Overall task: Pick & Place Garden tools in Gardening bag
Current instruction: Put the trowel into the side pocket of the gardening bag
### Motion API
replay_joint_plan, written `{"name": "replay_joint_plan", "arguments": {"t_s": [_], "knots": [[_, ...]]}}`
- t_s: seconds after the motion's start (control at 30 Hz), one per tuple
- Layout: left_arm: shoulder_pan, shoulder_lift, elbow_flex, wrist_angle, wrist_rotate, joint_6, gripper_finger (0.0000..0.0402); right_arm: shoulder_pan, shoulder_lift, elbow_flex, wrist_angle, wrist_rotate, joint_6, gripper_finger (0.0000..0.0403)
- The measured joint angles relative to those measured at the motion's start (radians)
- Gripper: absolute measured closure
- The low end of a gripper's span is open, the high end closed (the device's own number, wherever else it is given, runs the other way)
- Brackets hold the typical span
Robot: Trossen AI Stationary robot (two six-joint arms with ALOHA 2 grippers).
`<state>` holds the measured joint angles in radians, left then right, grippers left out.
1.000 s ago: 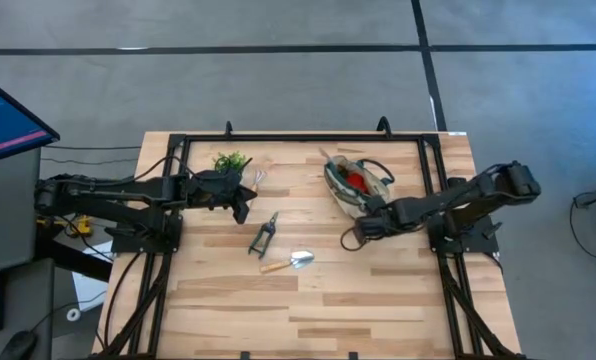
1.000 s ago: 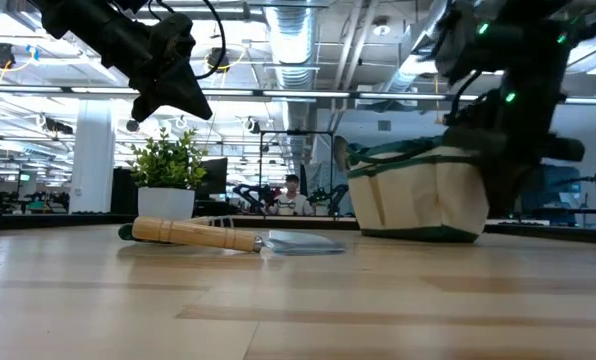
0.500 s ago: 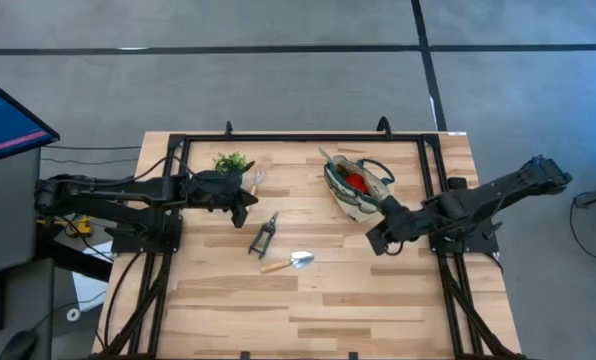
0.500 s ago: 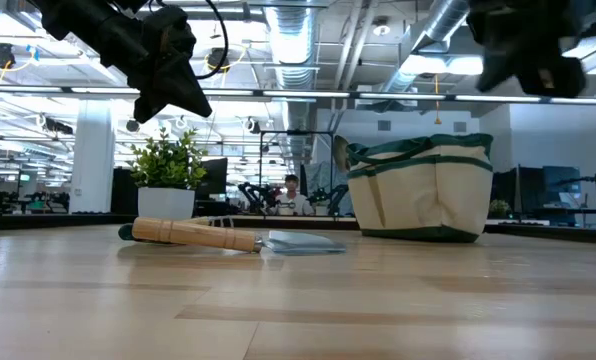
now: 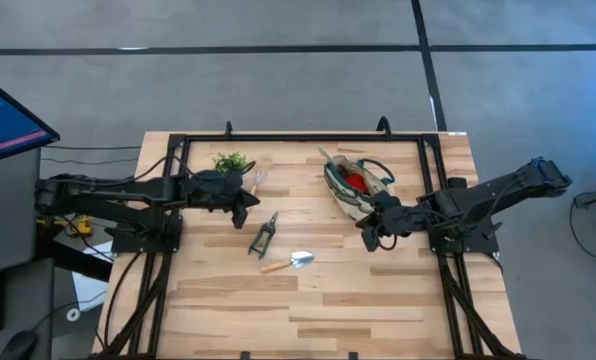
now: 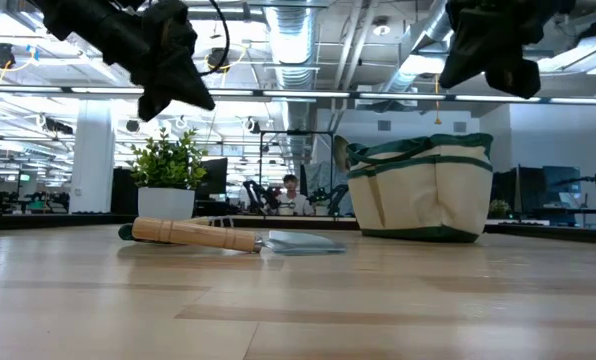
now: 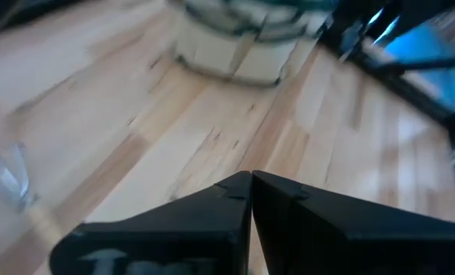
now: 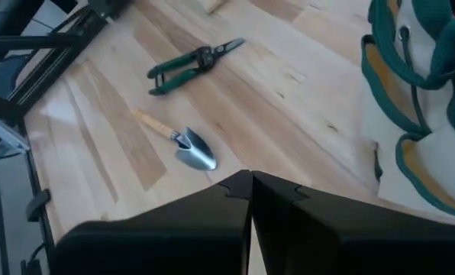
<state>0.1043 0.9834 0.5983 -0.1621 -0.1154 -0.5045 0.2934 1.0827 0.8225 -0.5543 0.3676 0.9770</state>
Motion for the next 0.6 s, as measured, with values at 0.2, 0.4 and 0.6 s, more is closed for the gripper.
{"name": "replay_joint_plan", "arguments": {"t_s": [0.2, 0.4, 0.6], "knots": [[0.000, 0.083, 0.000, 0.262, 0.073, 0.002, 0.0401, -0.017, 0.027, -0.001, 0.023, -0.001, -0.030, 0.0403], [-0.011, 0.189, 0.001, 0.390, 0.124, -0.018, 0.0401, -0.022, 0.036, -0.001, 0.047, -0.055, -0.082, 0.0403], [-0.102, 0.212, 0.001, 0.398, 0.123, -0.009, 0.0401, -0.021, 0.028, -0.001, 0.066, -0.162, -0.113, 0.0403]]}}
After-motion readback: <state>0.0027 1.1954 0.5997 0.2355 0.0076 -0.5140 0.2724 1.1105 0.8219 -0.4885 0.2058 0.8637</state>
